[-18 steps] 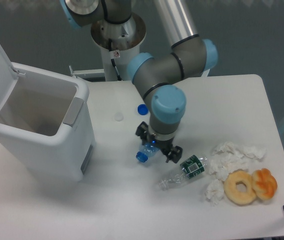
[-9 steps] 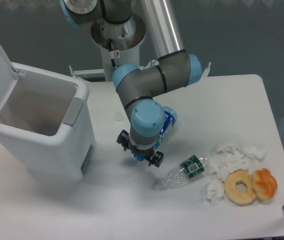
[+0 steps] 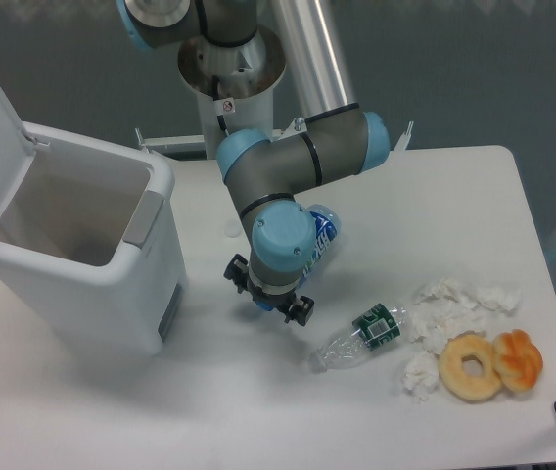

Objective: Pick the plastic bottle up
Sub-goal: 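Lift the grasped blue-labeled bottle up off the table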

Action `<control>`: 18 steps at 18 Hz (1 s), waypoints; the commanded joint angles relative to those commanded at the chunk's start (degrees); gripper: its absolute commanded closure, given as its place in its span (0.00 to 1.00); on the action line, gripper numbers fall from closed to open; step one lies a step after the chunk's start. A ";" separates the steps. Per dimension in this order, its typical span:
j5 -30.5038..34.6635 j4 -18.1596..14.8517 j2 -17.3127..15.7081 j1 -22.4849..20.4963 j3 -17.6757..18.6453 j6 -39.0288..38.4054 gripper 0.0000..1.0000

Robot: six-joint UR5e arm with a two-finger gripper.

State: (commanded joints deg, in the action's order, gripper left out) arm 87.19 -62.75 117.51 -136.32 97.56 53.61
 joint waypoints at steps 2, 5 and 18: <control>0.09 0.00 -0.18 -0.17 0.70 2.89 0.00; 0.09 0.00 -0.26 -0.26 1.67 3.87 0.04; -0.26 -0.18 -0.44 -0.53 -1.48 -0.78 0.88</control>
State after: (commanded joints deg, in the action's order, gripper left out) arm 86.92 -62.93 117.07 -136.85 96.07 52.83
